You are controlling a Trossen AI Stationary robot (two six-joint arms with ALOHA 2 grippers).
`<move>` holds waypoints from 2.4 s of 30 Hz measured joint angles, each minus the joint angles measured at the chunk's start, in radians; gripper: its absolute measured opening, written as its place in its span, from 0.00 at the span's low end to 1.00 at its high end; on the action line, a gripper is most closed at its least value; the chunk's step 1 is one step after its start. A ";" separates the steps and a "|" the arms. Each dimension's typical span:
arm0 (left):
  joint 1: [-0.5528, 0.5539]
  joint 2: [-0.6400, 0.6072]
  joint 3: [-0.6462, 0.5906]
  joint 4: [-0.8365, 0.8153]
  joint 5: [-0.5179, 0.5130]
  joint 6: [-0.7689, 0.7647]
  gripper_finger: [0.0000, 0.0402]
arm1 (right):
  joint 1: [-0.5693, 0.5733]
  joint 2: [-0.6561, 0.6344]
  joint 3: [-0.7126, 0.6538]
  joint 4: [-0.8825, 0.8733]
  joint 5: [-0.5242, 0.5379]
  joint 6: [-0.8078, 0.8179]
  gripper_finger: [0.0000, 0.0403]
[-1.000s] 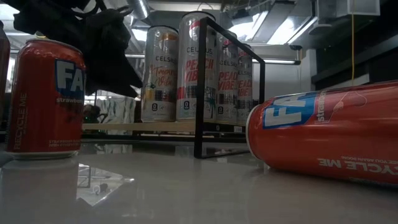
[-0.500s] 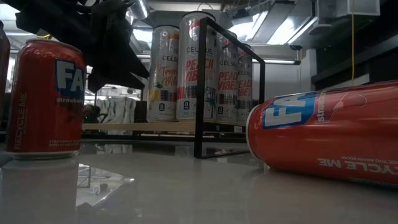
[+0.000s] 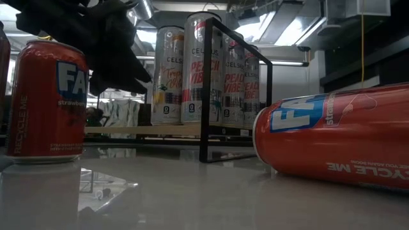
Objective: Place canned beverage on shelf
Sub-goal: Put the white-yellow soda can on the shelf aligned with the other white-yellow soda cans, then put the top right blue soda can on the shelf
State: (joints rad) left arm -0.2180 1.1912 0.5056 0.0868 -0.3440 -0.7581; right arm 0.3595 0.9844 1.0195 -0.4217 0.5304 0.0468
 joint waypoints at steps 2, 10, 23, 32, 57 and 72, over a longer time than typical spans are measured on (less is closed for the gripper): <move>0.000 0.000 0.000 0.000 0.019 0.016 0.37 | 0.000 0.000 0.000 0.000 0.000 0.000 0.98; 0.000 -0.023 0.000 -0.028 0.049 0.035 0.37 | -0.006 0.000 0.025 -0.013 -0.001 0.014 0.98; 0.000 -0.199 0.000 -0.094 0.037 0.110 0.37 | -0.279 0.000 0.175 -0.245 -0.216 0.102 0.98; 0.000 -0.321 0.000 -0.093 -0.041 0.170 0.37 | -0.611 0.015 0.182 -0.376 -0.392 0.129 0.98; 0.000 -0.347 0.000 -0.094 -0.100 0.220 0.37 | -1.090 0.403 0.181 -0.421 -0.603 -0.079 0.98; 0.000 -0.346 0.000 -0.094 -0.100 0.221 0.37 | -1.093 0.549 0.180 -0.422 -0.574 -0.079 0.98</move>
State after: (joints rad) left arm -0.2180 0.8448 0.5060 -0.0067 -0.4442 -0.5373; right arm -0.7338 1.5336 1.1999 -0.8440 -0.0436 -0.0326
